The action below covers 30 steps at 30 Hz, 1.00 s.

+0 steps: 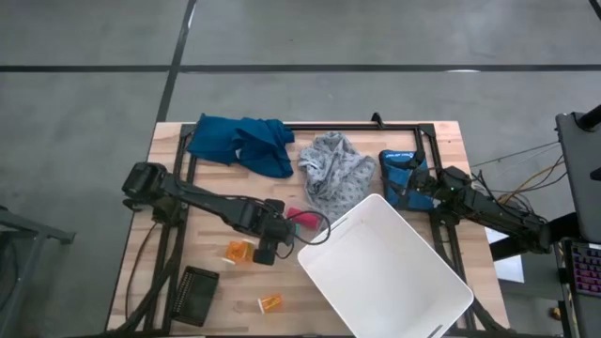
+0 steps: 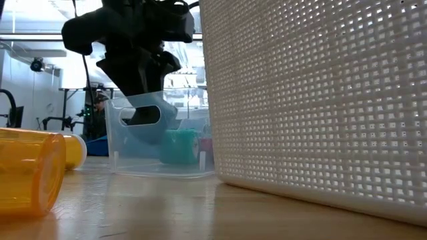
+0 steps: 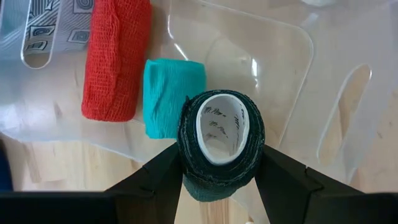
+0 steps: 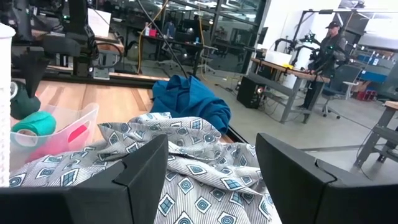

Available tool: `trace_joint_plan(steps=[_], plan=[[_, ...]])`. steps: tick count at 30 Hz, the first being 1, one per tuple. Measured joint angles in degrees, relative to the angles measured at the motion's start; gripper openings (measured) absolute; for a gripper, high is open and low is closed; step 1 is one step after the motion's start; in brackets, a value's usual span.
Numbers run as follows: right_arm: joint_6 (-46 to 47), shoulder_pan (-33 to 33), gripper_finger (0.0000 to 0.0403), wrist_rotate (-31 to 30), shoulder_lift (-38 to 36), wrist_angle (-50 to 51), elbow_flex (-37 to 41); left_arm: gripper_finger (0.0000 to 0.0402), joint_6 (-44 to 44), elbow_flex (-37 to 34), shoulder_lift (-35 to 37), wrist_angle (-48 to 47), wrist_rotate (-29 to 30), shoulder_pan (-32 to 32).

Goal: Pick & Place Medicine items
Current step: Put the green bandage into the transparent bin

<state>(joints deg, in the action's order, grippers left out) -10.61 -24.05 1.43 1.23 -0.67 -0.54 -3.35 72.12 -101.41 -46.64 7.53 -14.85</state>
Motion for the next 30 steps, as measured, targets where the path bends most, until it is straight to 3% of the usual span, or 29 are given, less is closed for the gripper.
trace_joint_plan(steps=[30], plan=[[-0.05, 0.03, 0.0240, -0.02, 0.00, 0.02, 0.00, 0.0184, -1.58, 0.48, -0.52, 1.92, -0.74, -2.73]])
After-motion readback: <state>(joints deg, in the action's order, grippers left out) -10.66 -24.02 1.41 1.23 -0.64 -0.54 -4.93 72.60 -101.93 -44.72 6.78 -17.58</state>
